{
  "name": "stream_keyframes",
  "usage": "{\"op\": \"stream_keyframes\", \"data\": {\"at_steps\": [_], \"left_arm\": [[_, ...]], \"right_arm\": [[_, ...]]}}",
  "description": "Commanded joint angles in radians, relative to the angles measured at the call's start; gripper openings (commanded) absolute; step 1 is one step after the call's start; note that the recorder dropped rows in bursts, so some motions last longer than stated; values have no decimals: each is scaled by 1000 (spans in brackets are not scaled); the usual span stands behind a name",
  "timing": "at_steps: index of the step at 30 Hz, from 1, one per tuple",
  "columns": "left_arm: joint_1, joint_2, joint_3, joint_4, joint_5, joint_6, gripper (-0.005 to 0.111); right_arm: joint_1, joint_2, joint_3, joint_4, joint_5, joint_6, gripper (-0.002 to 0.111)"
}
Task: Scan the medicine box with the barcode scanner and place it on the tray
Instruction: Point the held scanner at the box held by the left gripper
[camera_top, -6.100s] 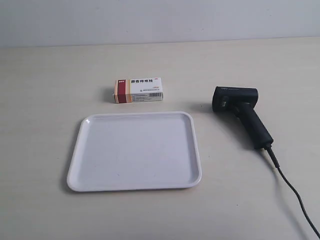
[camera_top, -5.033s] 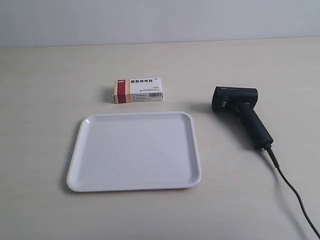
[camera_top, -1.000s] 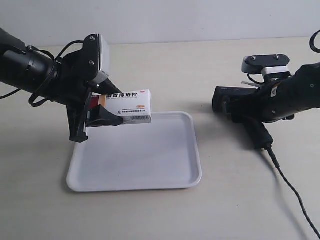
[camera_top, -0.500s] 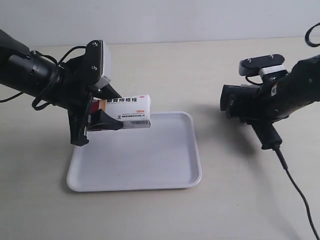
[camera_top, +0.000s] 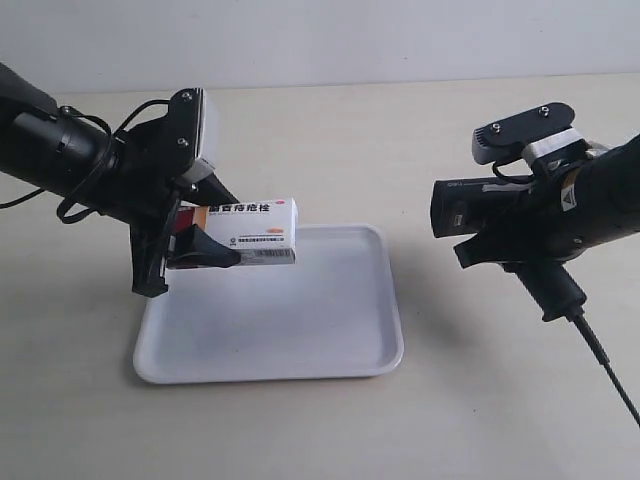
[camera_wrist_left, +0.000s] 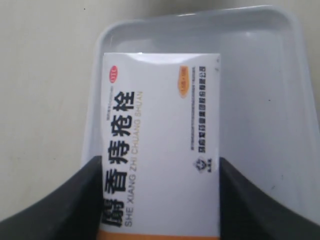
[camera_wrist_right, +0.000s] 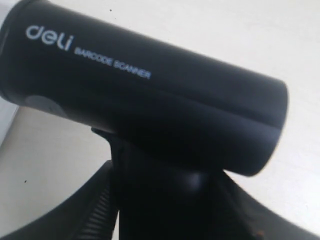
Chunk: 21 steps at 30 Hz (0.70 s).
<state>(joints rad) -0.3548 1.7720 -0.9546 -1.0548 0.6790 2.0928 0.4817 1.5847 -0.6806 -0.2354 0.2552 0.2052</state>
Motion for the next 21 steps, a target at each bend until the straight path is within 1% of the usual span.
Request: {"op": "stream_keyframes", "data": {"at_steps": [1,3,6,10,16,21], "left_arm": [[70,-2,1,-2,48,4,1],[98,-2,1,-2,68,-3,0],[115,-2,1,-4,94,-5,0],[115,0,1,-11,112,2,0],[115,2,-1,-34,100,2,0],[115,2,-1,-34,105,2,0]], "right_arm": [[2,-3,2,-19,-7,-2,0],[2,-3,2,-42,-7,-2,0],[2,-3,-3,-62,-9,-2,0],[7,-5,-79,-77,92,-5,0],[7,-72,-86,-87,99,-5,0],[61,-76,-86,-87,103,-20,0]]}}
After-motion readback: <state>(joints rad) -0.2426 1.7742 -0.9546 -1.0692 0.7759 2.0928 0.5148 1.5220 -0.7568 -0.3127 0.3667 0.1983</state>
